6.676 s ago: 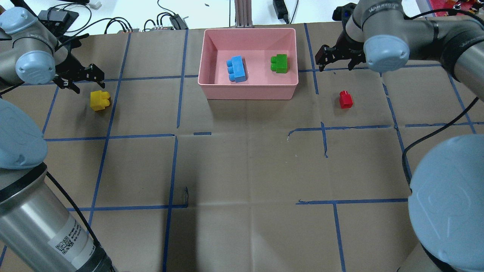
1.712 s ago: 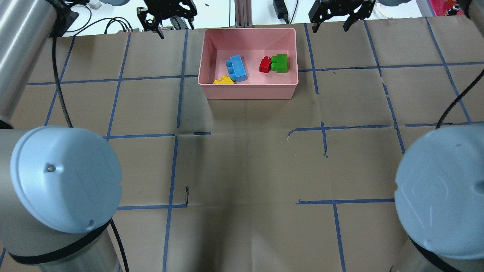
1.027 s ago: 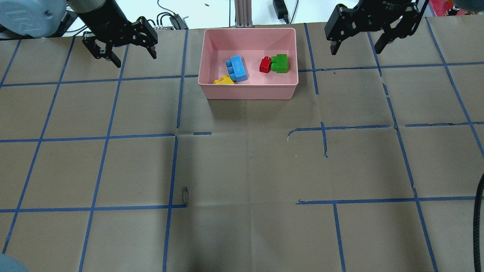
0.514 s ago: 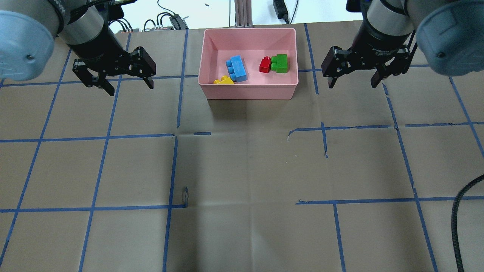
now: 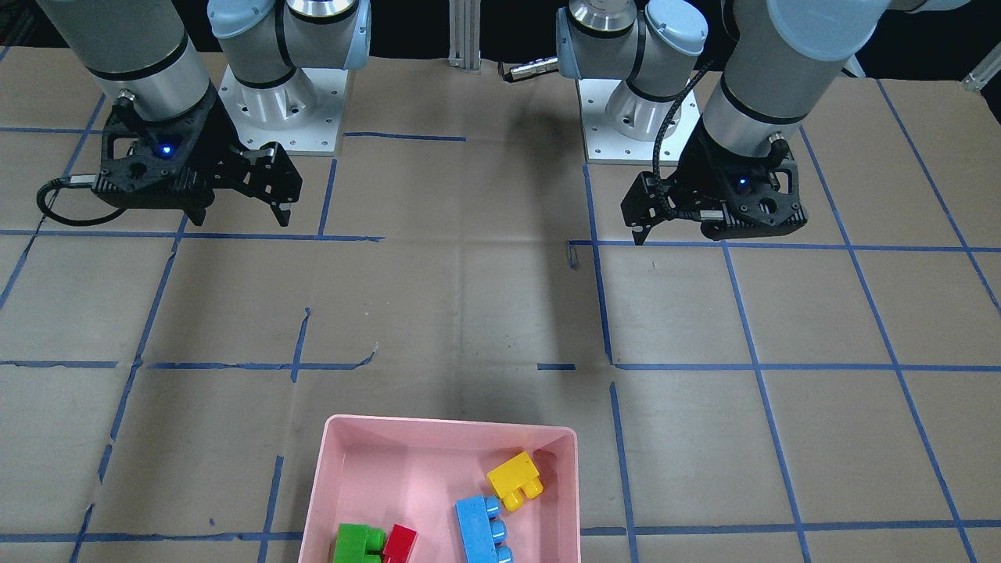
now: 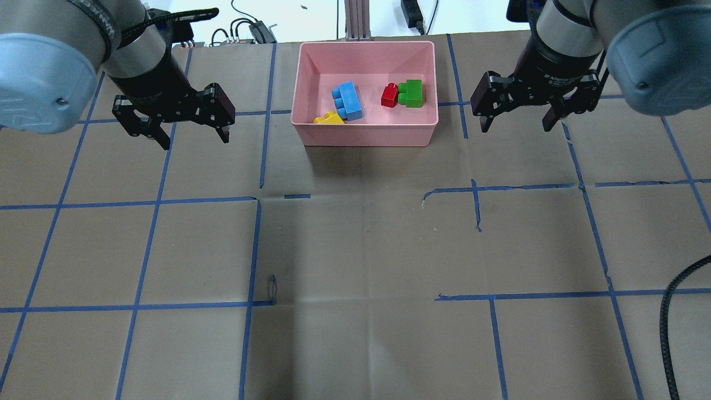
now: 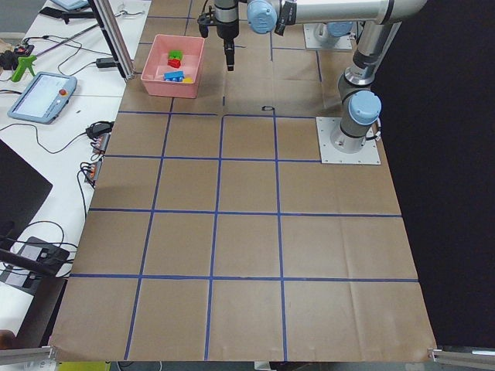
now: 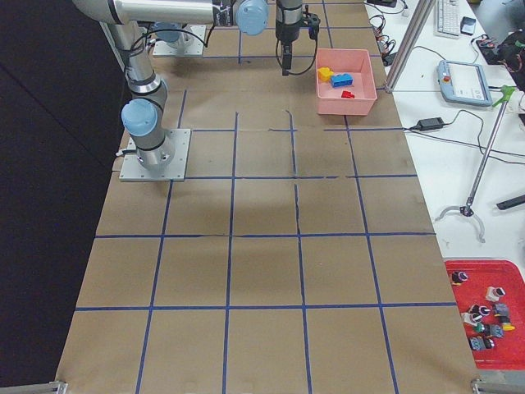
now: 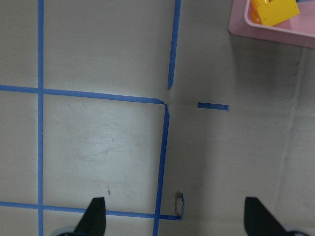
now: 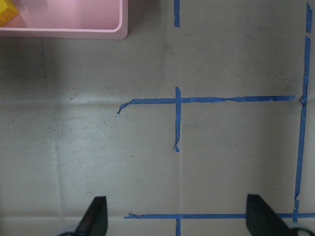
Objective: Put all blocks into box
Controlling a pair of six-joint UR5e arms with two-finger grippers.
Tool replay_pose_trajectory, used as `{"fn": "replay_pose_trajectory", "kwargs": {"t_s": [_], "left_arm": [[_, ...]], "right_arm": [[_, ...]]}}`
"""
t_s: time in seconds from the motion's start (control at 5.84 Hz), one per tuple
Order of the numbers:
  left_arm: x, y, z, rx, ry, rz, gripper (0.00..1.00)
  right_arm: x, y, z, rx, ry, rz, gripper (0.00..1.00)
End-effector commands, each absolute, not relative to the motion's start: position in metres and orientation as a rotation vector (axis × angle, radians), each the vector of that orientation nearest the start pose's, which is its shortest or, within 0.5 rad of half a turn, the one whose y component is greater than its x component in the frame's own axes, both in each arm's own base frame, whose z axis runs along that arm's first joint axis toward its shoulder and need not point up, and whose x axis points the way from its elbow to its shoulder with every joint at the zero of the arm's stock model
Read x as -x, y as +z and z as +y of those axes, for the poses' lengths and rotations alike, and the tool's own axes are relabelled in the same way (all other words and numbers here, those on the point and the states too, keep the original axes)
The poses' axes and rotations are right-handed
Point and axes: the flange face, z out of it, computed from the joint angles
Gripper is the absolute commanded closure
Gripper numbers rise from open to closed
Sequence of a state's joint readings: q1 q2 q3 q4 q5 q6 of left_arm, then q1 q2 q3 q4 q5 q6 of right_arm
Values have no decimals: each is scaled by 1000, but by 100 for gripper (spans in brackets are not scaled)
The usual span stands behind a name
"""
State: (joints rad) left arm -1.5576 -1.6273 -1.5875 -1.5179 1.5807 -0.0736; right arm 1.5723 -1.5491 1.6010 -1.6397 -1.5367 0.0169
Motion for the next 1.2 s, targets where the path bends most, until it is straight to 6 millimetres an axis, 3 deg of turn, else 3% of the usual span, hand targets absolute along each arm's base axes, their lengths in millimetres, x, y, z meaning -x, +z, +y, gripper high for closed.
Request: {"fn": "replay_pose_trajectory", "kwargs": {"t_s": [0.0, 1.03], "left_arm": [[125, 458, -515, 129, 21, 3126, 0], [125, 459, -513, 137, 16, 3131, 0]], "right_arm": [[-137, 468, -502, -23, -23, 3108, 0], [-138, 464, -503, -28, -11, 3098, 0]]}}
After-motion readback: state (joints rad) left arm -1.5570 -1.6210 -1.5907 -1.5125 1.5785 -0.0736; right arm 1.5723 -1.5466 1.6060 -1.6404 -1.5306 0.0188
